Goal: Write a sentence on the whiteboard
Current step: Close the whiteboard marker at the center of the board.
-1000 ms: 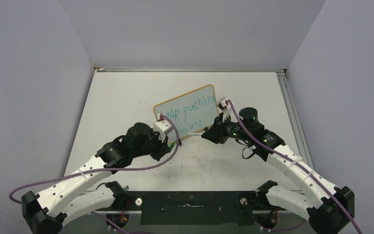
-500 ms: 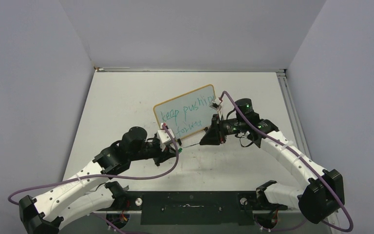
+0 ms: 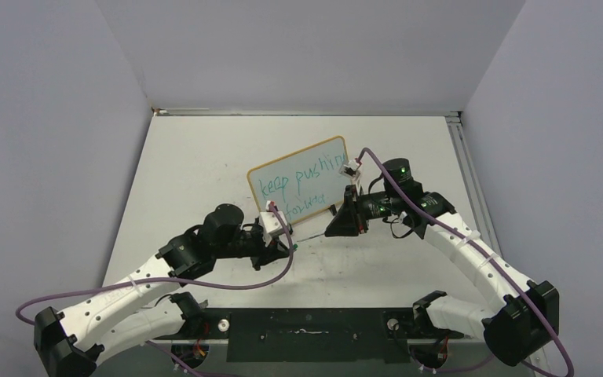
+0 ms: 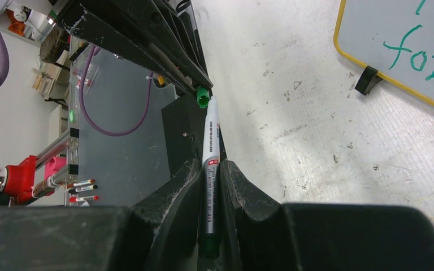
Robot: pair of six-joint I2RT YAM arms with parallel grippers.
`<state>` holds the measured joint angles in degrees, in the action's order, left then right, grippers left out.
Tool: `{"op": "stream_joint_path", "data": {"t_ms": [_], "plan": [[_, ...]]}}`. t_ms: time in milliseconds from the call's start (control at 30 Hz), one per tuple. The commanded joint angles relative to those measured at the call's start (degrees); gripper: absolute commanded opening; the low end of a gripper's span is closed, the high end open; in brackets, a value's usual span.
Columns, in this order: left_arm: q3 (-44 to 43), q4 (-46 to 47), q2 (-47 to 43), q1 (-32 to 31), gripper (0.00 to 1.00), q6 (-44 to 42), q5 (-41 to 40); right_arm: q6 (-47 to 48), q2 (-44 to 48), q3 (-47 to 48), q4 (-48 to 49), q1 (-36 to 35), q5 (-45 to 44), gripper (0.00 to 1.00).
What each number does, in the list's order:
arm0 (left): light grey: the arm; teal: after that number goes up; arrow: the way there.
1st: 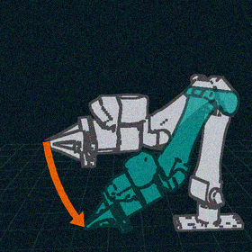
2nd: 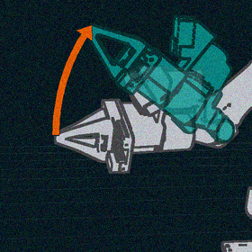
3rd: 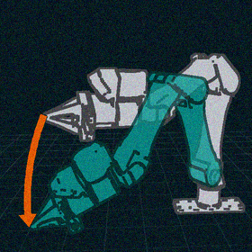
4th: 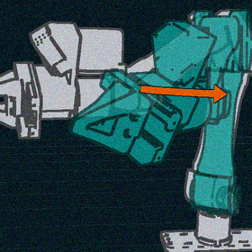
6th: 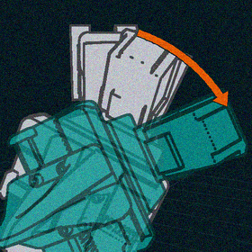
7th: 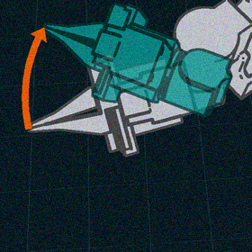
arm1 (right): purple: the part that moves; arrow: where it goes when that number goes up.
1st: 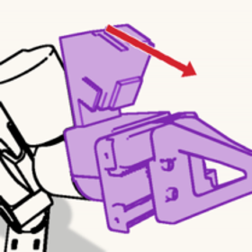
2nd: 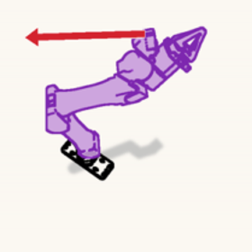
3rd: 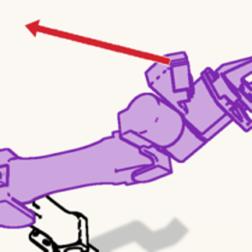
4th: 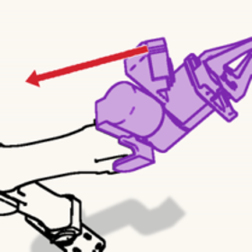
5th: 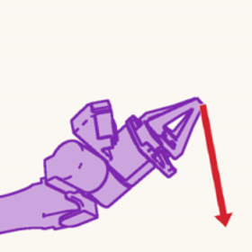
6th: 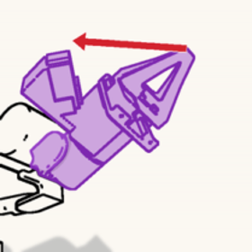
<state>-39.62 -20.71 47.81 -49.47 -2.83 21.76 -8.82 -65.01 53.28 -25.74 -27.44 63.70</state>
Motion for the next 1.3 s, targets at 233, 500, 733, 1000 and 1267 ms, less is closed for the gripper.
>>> {"op": "stream_joint_path", "data": {"t_ms": [233, 500, 733, 1000, 1267], "plan": [[-1.3, 2.2, 1.2, -0.4, 0.00, -0.5, 1.9, 2.5, 1.8, 2.1, -0.9, -0.1, 2.6, 0.05], [-1.3, 2.2, 1.6, -0.4, 0.00, -0.5, 2.1, 2.7, 0.7, 2.0, -0.7, -0.3, 3.3, 0.05], [-1.4, 2.1, 1.6, -0.4, 0.00, -0.5, 2.0, 3.0, -0.1, 1.7, -1.0, -1.4, 3.0, 0.05], [-1.4, 2.1, 1.4, -0.4, 0.00, -0.4, 2.1, 3.4, -0.3, 1.8, -1.6, -1.9, 2.0, 0.05], [-1.3, 2.3, 1.0, -0.4, 0.00, -0.3, 2.4, 3.6, -0.7, 1.9, -2.2, -2.5, 0.5, 0.05]]}}
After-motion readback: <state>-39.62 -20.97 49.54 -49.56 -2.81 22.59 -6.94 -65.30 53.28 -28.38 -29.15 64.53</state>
